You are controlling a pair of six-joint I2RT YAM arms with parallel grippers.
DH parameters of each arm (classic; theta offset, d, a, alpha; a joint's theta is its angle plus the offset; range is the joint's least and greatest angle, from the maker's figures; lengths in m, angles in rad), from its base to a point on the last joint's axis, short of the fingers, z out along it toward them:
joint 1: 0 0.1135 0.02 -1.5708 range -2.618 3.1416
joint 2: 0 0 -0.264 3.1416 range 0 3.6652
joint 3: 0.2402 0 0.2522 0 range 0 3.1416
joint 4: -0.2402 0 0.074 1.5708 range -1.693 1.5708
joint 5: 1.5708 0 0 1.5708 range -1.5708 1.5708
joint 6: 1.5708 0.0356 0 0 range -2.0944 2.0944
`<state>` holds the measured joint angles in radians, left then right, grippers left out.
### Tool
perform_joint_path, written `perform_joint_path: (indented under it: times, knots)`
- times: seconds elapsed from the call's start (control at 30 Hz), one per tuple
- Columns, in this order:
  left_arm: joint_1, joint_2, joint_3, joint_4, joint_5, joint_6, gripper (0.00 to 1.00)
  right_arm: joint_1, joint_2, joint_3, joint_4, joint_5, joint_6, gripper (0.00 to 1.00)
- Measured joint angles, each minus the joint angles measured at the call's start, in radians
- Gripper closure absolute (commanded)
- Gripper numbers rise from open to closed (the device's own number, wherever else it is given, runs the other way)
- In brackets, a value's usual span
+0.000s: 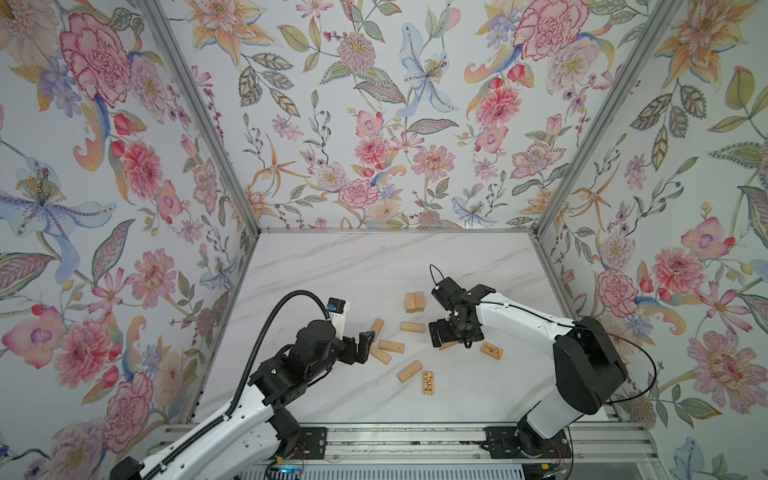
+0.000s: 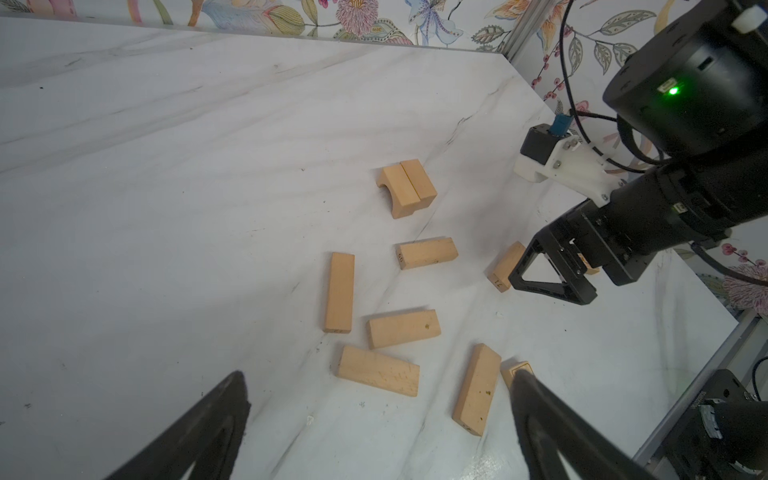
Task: Build the wood block tower
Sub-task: 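Lower right gripper onto a flat plain wooden block nearer the robot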
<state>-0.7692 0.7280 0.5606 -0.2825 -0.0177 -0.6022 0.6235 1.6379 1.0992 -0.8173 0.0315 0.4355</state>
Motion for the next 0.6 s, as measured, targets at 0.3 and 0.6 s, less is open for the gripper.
perform_joint_path:
  times: [0.3,0.6]
  knots:
    - [-0.03,0.051,0.0,0.032,-0.013,-0.006,0.01,-0.064,0.004,-0.021,0.083,-0.037,-0.052,0.01]
    - [-0.03,0.117,0.0,0.064,-0.012,0.023,0.01,-0.062,0.023,-0.039,0.128,-0.077,-0.059,0.01]
